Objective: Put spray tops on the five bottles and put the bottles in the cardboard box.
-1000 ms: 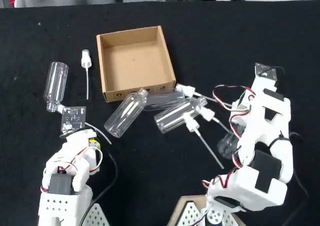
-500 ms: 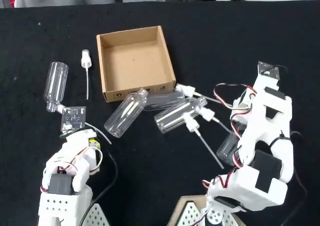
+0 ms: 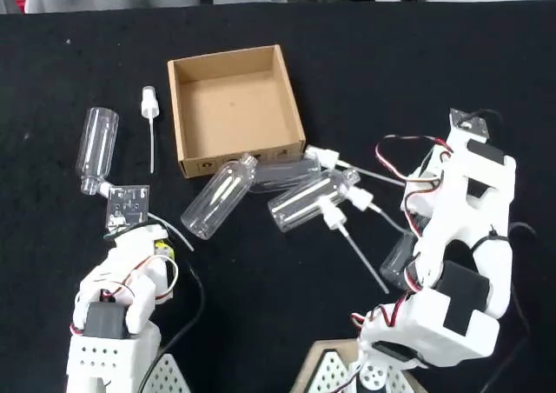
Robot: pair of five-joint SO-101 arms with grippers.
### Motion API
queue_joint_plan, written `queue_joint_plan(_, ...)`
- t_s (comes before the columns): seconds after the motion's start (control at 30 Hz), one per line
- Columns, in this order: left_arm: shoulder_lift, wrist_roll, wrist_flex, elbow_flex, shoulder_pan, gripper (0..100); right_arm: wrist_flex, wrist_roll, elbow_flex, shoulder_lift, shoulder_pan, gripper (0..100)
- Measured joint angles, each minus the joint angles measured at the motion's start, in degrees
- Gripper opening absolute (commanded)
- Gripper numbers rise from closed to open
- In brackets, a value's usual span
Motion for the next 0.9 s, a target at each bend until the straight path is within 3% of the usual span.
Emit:
queue_joint_plan(0.63, 0.0, 0.0, 0.0, 0.0, 0.0, 3, -2.2, -1.9, 3.7, 0.0, 0.0, 25.3)
queue_joint_plan(0.9, 0.0, 0.0, 0.0, 0.0, 0.0, 3, -2.3, -1.9, 3.7, 0.0, 0.0, 11.6)
